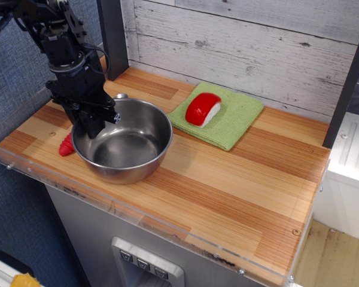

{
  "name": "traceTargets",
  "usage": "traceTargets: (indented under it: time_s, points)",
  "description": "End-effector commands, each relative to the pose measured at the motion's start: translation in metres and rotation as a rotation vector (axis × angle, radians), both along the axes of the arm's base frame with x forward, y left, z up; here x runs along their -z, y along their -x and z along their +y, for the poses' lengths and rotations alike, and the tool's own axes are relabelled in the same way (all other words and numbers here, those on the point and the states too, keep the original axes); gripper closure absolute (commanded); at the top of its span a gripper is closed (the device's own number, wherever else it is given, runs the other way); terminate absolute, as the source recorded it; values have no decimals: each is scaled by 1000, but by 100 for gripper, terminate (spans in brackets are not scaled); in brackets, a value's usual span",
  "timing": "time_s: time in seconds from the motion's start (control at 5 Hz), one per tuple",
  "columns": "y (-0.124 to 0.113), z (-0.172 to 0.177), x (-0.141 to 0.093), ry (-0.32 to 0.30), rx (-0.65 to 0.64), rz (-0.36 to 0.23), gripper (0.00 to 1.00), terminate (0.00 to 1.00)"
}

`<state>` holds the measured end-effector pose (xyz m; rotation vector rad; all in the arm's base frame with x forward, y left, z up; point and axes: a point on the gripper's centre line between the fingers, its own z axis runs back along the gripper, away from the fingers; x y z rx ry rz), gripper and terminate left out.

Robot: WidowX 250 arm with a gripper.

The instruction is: Move the pot in middle of the table

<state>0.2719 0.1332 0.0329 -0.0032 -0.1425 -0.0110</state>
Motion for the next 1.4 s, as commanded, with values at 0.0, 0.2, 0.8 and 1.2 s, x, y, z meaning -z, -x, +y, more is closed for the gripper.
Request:
traceTargets:
  time_s: [0.0,0.2,0.8,1.2]
  points:
    - [4,-10,-44,-70,8,-115,0,0]
    - [5,-17,-53,-58,27,-150,0,0]
    - [10,-70,-88,28,51,-76,0,0]
    - [8,-67,-88,32,98,-39,0,0]
